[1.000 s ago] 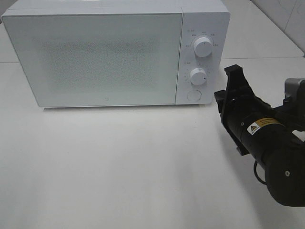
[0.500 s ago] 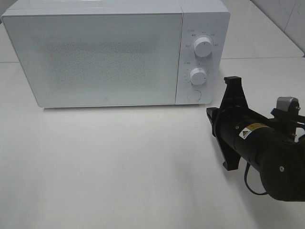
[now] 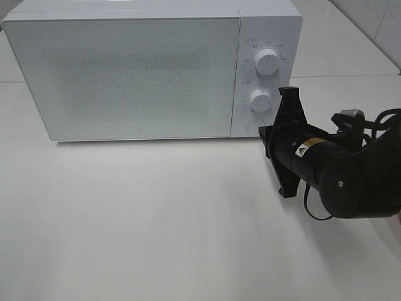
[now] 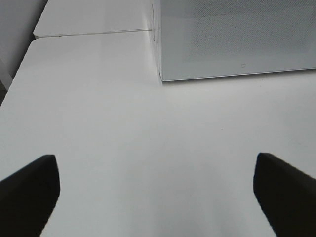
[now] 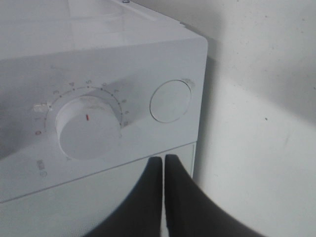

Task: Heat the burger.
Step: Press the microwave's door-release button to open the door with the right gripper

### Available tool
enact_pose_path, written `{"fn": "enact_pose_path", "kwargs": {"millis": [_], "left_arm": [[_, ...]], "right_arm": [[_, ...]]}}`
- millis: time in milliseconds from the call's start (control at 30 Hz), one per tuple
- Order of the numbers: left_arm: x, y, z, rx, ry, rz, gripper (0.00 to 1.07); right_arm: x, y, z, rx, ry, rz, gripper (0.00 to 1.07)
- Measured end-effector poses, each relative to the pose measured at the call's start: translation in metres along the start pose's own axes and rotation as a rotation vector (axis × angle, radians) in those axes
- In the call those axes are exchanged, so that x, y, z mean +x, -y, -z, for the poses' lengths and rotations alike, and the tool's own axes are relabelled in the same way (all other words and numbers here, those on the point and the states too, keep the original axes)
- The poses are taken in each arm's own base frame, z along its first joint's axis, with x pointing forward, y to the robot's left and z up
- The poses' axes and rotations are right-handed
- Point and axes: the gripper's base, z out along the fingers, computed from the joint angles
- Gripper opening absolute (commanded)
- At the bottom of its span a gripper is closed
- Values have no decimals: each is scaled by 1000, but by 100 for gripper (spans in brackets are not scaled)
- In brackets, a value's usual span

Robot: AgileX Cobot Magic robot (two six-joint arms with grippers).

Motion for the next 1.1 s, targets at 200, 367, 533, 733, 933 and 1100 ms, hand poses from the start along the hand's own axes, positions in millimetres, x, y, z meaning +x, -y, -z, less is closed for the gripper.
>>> {"fn": "enact_pose_path", "kwargs": {"millis": [200,367,533,733,933,1100], "left_arm": [[0,0,0,0,0,0,100],[0,0,0,0,0,0,100],[0,0,0,0,0,0,100],[0,0,0,0,0,0,100],[0,0,0,0,0,0,100],[0,0,0,0,0,0,100]], "right_arm": [[-4,0,-20,8,0,6,0],[-5,1,-32,14,-4,11,0],[-11,2,-42,9,13,6,0],[-13,4,-51,9,19,3,0],[-11,8,-59,20,17,-12,0],[-10,10,-64,26,17,-18,0]]}}
